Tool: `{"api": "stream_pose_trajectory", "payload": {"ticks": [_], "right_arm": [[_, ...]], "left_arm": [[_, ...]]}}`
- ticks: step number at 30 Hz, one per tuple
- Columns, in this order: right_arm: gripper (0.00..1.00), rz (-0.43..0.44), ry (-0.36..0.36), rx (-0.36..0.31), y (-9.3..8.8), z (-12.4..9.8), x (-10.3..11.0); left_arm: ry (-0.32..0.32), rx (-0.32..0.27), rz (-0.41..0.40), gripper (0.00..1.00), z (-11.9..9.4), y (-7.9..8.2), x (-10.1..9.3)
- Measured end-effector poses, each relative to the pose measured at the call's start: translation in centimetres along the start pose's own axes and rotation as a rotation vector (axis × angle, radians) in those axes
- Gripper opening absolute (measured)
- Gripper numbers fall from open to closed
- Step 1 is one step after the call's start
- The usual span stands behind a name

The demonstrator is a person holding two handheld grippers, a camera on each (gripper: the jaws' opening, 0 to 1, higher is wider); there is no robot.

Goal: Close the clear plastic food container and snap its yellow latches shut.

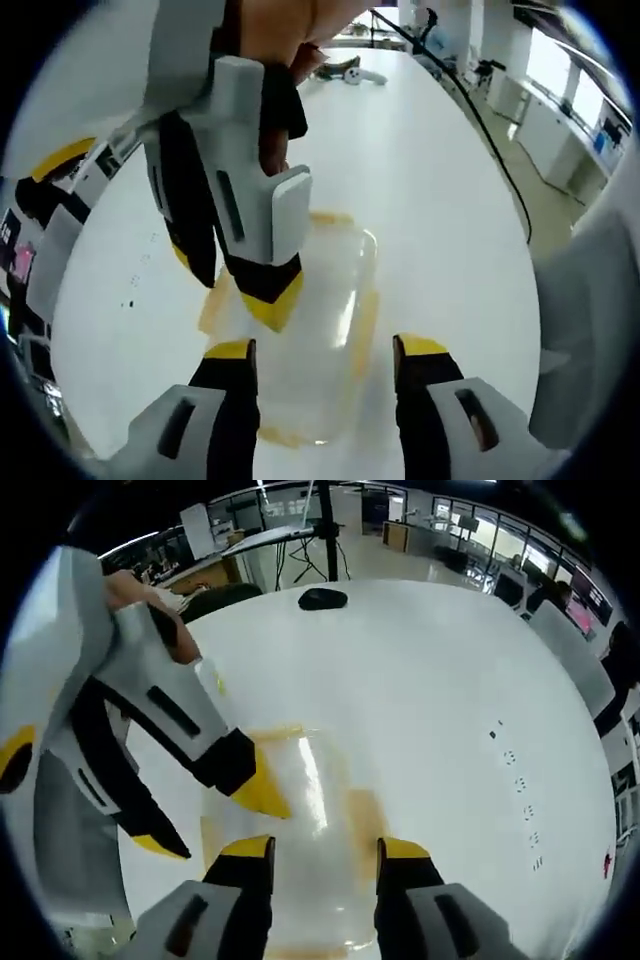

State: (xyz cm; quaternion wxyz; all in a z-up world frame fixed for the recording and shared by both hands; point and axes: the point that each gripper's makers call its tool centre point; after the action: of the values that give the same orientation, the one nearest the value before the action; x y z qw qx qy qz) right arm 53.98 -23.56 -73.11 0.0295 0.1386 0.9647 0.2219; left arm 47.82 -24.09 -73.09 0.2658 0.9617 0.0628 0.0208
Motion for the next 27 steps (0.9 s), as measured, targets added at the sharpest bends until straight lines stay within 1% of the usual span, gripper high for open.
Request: {"api": "stream_pose_trajectory", "payload": {"ticks": [1, 2, 3, 6, 9, 10, 12, 13, 14, 18, 23, 27], "right_arm": [[0.39, 0.007, 0.003, 0.002, -0.05, -0.03, -0.07], [0.38, 0.011, 0.011, 0.001, -0.07, -0.02, -0.04], [0.37, 0.024, 0.034, 0.003, -0.13, 0.02, 0.19], [0.37, 0.019, 0.050, 0.008, -0.07, 0.14, 0.17], [0.37, -0.003, 0.069, 0.022, -0.02, 0.23, 0.26], [0.37, -0.007, 0.079, 0.027, -0.01, 0.27, 0.23], [0.38, -0.015, 0.093, 0.032, -0.04, 0.35, 0.23], [0.38, -0.019, 0.097, 0.033, -0.06, 0.30, 0.31], [0.38, -0.022, 0.100, 0.034, -0.05, 0.31, 0.33], [0.37, -0.040, 0.108, 0.039, -0.07, 0.40, 0.36], [0.36, -0.074, 0.119, 0.065, 0.04, 0.56, 0.42], [0.35, -0.093, 0.125, 0.088, 0.01, 0.64, 0.55]], "left_arm": [[0.020, -0.002, 0.032, 0.53, 0.04, 0.08, 0.20], [0.023, 0.002, 0.037, 0.53, 0.10, 0.00, 0.12], [0.026, 0.003, 0.040, 0.53, 0.16, 0.04, 0.09], [0.043, 0.004, 0.043, 0.52, 0.17, 0.07, 0.36], [0.065, 0.014, 0.053, 0.50, 0.26, 0.05, 0.59], [0.074, 0.021, 0.069, 0.49, 0.29, -0.02, 0.67], [0.083, 0.022, 0.070, 0.48, 0.29, -0.06, 0.74], [0.085, 0.024, 0.074, 0.47, 0.29, -0.07, 0.76], [0.093, 0.031, 0.095, 0.46, 0.24, -0.17, 0.90], [0.099, 0.027, 0.088, 0.46, 0.37, -0.19, 0.90], [0.147, 0.061, 0.112, 0.45, 0.76, -0.33, 0.91], [0.160, 0.069, 0.112, 0.44, 0.75, -0.37, 1.01]]}}
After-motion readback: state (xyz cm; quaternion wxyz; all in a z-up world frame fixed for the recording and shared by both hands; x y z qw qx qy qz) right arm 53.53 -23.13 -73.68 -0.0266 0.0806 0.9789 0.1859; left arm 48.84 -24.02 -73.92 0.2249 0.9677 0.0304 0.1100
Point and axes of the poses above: the point that each gripper's makers call its tool centre point, and the gripper's own axes: z roughly forward along the fingers, x roughly to its left, y roughly out of its top, and after that the axes turned 6 degrees about -y, right-handed
